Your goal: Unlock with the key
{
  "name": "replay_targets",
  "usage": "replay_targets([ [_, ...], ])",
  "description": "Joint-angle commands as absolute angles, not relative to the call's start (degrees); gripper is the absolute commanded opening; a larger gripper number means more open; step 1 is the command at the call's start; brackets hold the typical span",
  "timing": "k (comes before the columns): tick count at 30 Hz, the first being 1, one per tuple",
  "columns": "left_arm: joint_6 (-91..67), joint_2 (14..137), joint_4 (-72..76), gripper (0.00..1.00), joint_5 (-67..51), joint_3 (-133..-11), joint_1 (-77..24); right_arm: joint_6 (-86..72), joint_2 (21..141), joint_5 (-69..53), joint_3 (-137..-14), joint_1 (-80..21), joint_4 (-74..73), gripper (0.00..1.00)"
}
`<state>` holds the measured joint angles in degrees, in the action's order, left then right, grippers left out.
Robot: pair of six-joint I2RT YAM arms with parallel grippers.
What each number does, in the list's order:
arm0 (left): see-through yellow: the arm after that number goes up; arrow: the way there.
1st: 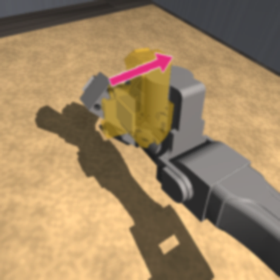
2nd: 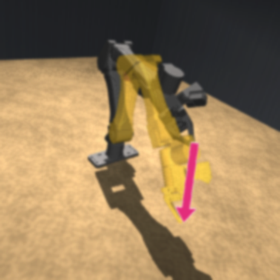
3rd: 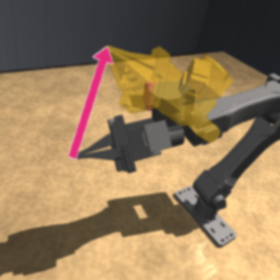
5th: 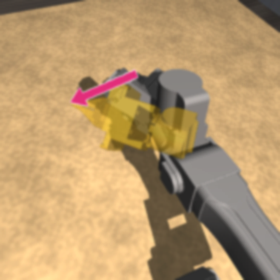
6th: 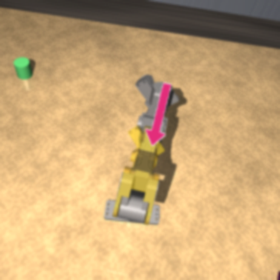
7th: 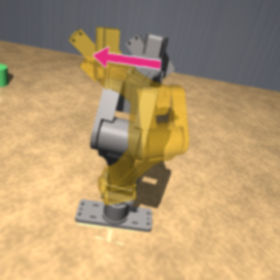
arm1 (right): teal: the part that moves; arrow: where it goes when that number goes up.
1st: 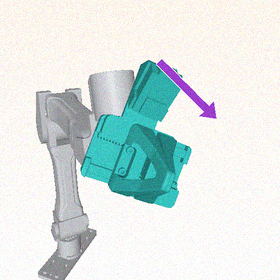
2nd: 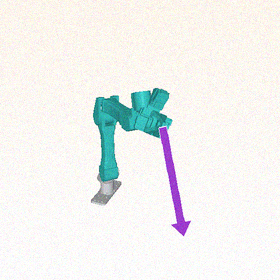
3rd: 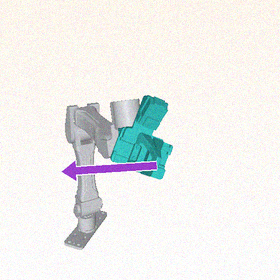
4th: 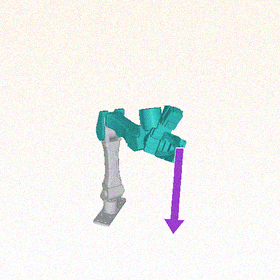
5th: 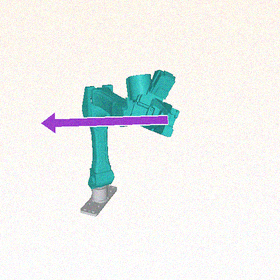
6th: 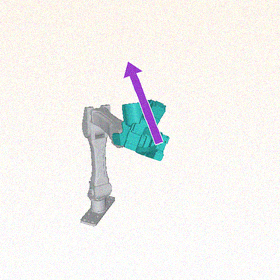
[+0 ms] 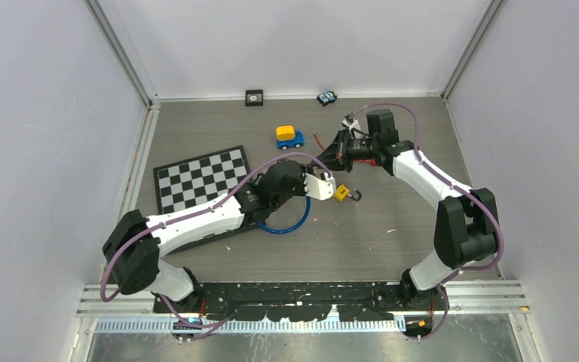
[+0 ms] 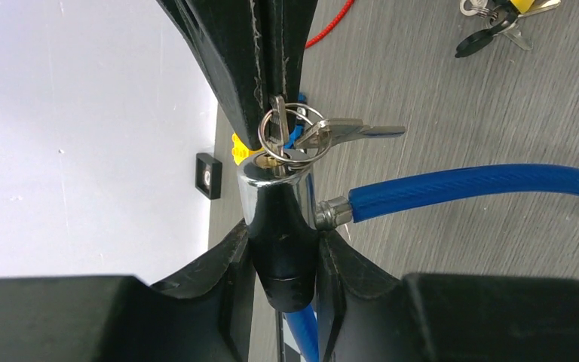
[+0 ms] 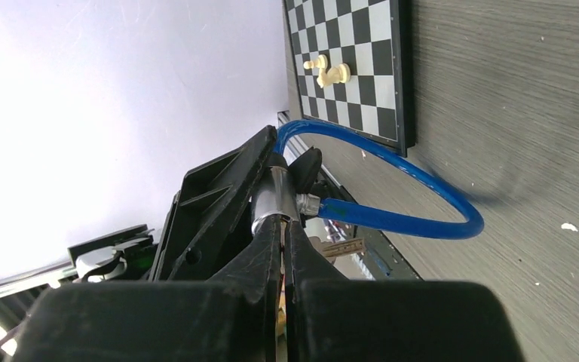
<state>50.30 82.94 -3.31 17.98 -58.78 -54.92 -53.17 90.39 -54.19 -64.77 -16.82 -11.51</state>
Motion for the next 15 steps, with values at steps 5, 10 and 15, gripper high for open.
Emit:
replay_targets([
  [5,49.58,78.23,5.37,0.00,11.06,-61.10,-56.91,-51.31,89.78,-61.95,-65.73,-16.66,-7.29,0.35],
  [10,46.35,76.21,1.67,0.00,8.50,-61.17,-56.55,-42.74,86.61,-64.61,-64.85,-13.52,-7.78,0.45],
  [15,42.53,74.91,-2.87,0.00,6.07,-61.16,-55.74,-32.61,82.36,-66.44,-65.45,-9.26,-12.26,0.47],
])
